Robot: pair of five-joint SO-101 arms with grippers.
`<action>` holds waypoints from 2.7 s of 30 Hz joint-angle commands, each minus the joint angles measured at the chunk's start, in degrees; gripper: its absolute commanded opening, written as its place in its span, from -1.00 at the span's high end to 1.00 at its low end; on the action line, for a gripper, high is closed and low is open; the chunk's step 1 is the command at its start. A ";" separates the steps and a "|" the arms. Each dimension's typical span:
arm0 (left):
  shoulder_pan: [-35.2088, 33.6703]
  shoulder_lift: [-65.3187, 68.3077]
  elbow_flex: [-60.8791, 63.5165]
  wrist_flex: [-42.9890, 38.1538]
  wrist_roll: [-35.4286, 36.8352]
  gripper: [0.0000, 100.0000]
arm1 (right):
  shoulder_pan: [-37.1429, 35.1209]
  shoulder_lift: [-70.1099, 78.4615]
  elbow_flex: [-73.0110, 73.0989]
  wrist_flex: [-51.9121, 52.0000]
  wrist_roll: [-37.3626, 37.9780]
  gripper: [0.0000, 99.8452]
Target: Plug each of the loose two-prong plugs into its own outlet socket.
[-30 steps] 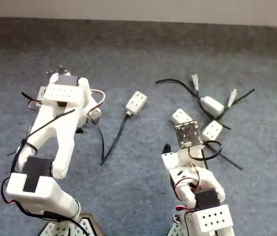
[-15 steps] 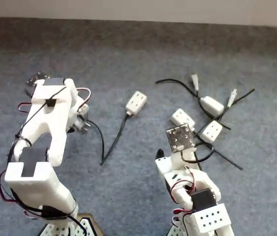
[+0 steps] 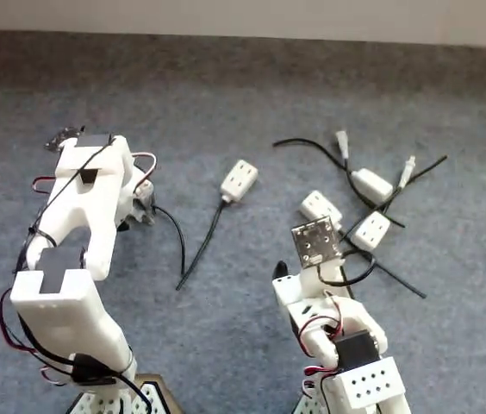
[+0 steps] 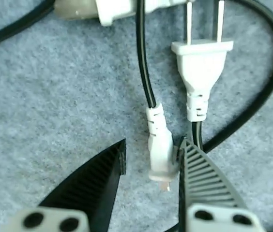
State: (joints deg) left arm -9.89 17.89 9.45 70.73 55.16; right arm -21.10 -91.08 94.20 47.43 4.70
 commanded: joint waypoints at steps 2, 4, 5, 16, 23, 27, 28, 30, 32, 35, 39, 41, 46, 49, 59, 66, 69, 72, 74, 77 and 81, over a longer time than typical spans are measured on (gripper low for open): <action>-0.84 -0.13 -1.45 -0.79 0.35 0.66 | -0.40 -0.48 -0.13 -1.19 0.62 0.54; -0.84 -0.13 -1.45 -0.88 0.35 0.66 | -0.40 -0.48 -0.22 -1.19 0.62 0.54; -0.84 -0.13 -1.45 -0.88 0.35 0.66 | -0.40 -0.48 -0.22 -1.19 0.62 0.54; -0.84 2.59 -1.45 -5.01 0.18 0.87 | -0.40 -0.48 -0.22 -1.10 0.62 0.54; -1.54 8.31 -6.37 -4.84 0.18 0.97 | -0.40 -0.48 -0.31 -1.10 0.62 0.54; -1.36 8.48 -6.37 -4.84 0.18 0.98 | -0.40 -0.48 -0.31 -1.10 0.62 0.54; -1.36 8.48 -6.29 -4.84 0.09 0.98 | -0.40 -0.48 -0.31 -1.10 0.62 0.54; -1.36 8.40 -6.55 -3.43 0.09 0.98 | -0.40 -0.48 -0.31 -1.10 0.62 0.54; -1.19 8.31 -8.75 -0.26 0.00 0.98 | -0.40 -0.48 -0.31 -1.10 0.62 0.54; 0.40 6.37 -14.46 7.30 -4.57 0.98 | -0.40 -0.48 -0.40 -1.10 0.62 0.54; 3.74 1.27 -22.55 16.88 -11.78 0.98 | -0.40 -0.48 -0.31 -1.27 0.62 0.54; 5.14 -0.75 -25.45 18.81 -11.87 0.98 | -0.40 -0.48 -0.22 -1.27 0.62 0.54; 9.19 -4.97 -28.53 19.16 -12.04 0.98 | -0.40 -0.48 -0.13 -1.36 0.62 0.54; 12.88 -8.31 -28.53 19.43 -12.04 0.98 | -0.40 -0.48 -0.13 -1.36 0.62 0.54; 18.24 -25.80 -28.35 22.86 -12.13 0.98 | -0.22 -0.48 -0.04 -1.36 0.62 0.54; 18.59 -36.26 -16.84 19.16 -11.87 0.98 | -0.22 -0.48 -0.04 -1.36 0.62 0.54; 18.24 -41.89 -7.16 10.90 -11.87 0.98 | -0.31 -0.48 -0.04 -1.36 0.62 0.54; 18.59 -48.40 5.76 -0.62 -11.78 0.98 | -0.31 -0.48 -0.04 -1.36 0.62 0.54; 18.68 -53.14 15.25 -10.02 -11.78 0.98 | -0.31 -0.48 -0.04 -1.36 0.62 0.54; 18.68 -59.91 29.32 -24.35 -11.69 0.98 | -0.31 -0.48 -0.04 -1.36 0.62 0.54; 18.77 -68.09 44.62 -43.16 -9.67 0.98 | -0.31 -0.22 -0.13 -1.36 0.62 0.54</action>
State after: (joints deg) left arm 7.96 -44.00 44.53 42.42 43.82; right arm -21.10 -91.08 94.29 47.43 4.70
